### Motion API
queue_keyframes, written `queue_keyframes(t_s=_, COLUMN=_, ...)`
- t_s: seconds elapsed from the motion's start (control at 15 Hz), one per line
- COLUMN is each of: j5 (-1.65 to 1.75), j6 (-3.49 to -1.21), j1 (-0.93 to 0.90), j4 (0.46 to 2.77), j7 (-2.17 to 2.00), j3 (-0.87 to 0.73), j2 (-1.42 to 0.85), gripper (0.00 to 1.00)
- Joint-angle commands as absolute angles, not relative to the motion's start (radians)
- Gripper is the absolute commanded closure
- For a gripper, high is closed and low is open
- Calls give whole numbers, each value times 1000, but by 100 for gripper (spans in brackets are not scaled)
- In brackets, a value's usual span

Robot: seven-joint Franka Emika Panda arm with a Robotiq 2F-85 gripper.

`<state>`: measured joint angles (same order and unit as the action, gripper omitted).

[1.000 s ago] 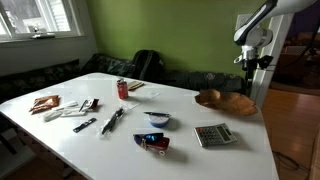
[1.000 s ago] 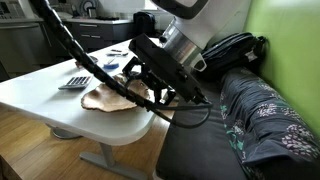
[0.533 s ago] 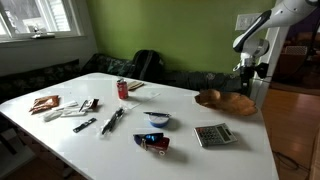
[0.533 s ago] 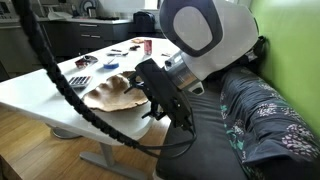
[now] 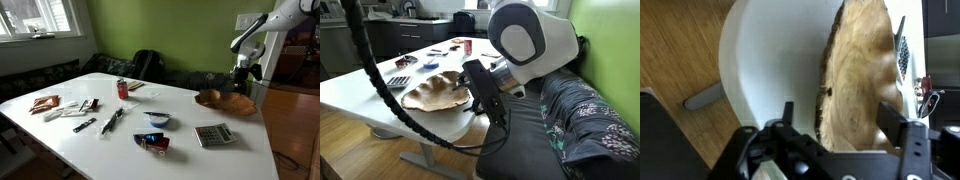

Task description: Move the wooden tray to the left

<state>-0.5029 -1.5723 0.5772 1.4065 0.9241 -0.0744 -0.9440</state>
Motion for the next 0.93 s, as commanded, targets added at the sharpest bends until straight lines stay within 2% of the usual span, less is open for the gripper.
queue_keyframes(t_s=0.0, j5=-532, j6=-1545, j1=605, j4=1359, j7=917, j3=-30, j2=-986, gripper=44)
queue_keyframes(t_s=0.07, j5=-530, j6=-1543, j1=606, j4=1351, j7=931, j3=-21, j2=-995, gripper=52)
queue_keyframes(t_s=0.13, j5=-530, j6=-1543, j1=606, j4=1346, j7=934, j3=-16, j2=-1000, gripper=64)
queue_keyframes(t_s=0.47, j5=-526, j6=-1506, j1=622, j4=1318, j7=987, j3=14, j2=-1027, gripper=99)
queue_keyframes(t_s=0.87, j5=-572, j6=-1291, j1=703, j4=1289, j7=1178, j3=58, j2=-995, gripper=97)
